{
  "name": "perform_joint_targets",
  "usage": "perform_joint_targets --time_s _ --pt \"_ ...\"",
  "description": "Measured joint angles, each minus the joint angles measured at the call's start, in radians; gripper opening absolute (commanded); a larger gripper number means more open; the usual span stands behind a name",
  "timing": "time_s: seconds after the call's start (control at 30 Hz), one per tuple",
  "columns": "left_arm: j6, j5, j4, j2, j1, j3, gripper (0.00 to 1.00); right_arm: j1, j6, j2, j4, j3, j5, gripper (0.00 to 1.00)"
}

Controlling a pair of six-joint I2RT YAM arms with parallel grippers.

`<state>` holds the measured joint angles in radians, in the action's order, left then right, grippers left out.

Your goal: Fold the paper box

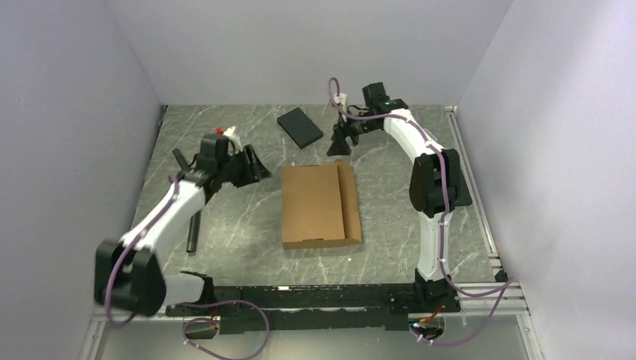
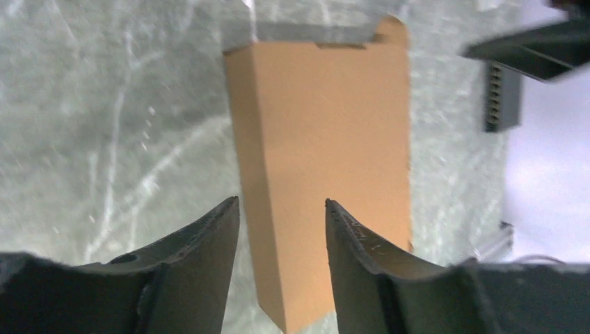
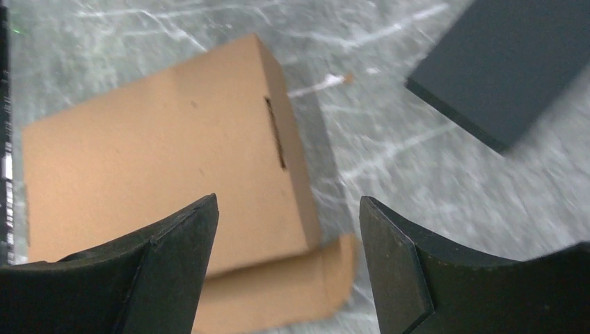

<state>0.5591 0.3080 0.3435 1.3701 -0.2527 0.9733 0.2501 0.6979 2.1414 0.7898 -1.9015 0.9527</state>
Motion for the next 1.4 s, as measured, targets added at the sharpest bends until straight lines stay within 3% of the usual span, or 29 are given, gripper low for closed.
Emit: perform_joint_targets --time_s 0.07,0.17,0.33,0.43,0.7,0.93,1.07,1.17,1.4 --pt "0.049 0.037 -0.006 -0.148 0.0 -0.082 0.38 0.039 -0.041 0.009 -0.005 -0.013 -0.002 0.75" --pt "0.138 0.124 0.001 -0.32 -0.017 -0.238 0.36 0.105 -0.099 0.046 -0.005 -0.061 -0.026 0.75" --pt "0.262 0.192 0.095 -0.441 -0.127 -0.389 0.36 0.163 -0.16 0.13 -0.002 -0.147 -0.075 0.75" --pt "0.332 0.219 0.066 -0.467 -0.211 -0.436 0.38 0.163 -0.185 0.176 0.003 -0.18 -0.099 0.74" --pt "0.476 0.224 -0.149 -0.292 -0.393 -0.54 0.41 0.156 -0.193 0.217 0.053 -0.182 -0.118 0.67" --pt "0.502 0.163 -0.236 -0.192 -0.406 -0.539 0.42 0.167 -0.182 0.217 0.083 -0.144 -0.118 0.51" --pt "0.505 0.146 -0.252 -0.121 -0.389 -0.529 0.42 0.167 -0.167 0.212 0.065 -0.117 -0.121 0.38" --pt "0.499 0.176 -0.254 -0.093 -0.349 -0.516 0.42 0.151 -0.173 0.164 0.004 -0.035 -0.131 0.34" --pt "0.424 0.208 -0.227 0.043 -0.193 -0.395 0.41 0.06 -0.288 -0.093 -0.267 0.349 -0.291 0.31"
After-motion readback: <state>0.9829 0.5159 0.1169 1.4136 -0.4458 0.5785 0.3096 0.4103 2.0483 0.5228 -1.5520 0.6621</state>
